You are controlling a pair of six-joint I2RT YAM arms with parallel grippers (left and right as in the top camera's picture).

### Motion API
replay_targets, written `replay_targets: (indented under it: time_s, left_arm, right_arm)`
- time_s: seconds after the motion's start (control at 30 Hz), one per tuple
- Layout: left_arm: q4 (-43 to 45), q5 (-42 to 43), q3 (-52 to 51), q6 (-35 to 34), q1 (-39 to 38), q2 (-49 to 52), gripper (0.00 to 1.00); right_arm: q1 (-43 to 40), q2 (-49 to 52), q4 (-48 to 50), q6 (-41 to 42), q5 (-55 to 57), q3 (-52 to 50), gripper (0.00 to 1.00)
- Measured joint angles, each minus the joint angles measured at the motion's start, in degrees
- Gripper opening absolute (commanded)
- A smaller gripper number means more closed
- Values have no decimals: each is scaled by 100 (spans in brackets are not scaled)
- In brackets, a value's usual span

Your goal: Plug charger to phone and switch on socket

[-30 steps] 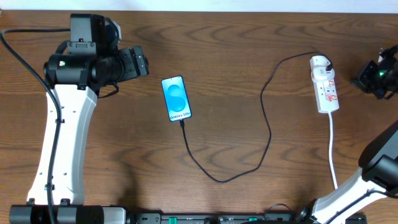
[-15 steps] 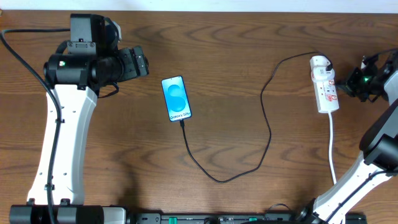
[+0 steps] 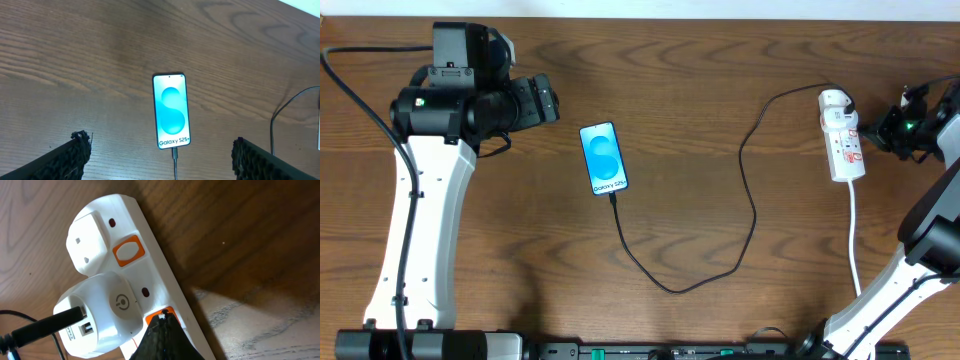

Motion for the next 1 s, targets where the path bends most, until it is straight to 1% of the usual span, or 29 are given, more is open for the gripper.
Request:
replay_targets:
  time_s: [0.73,1.0]
  left_arm:
    - [0,0,0,0,0,0,92]
    - [0,0,0,0,0,0,92]
  right_arm:
    - [61,0,142,-157,-7,-184,1]
    - [79,-42,365,-286,-2,-315,1]
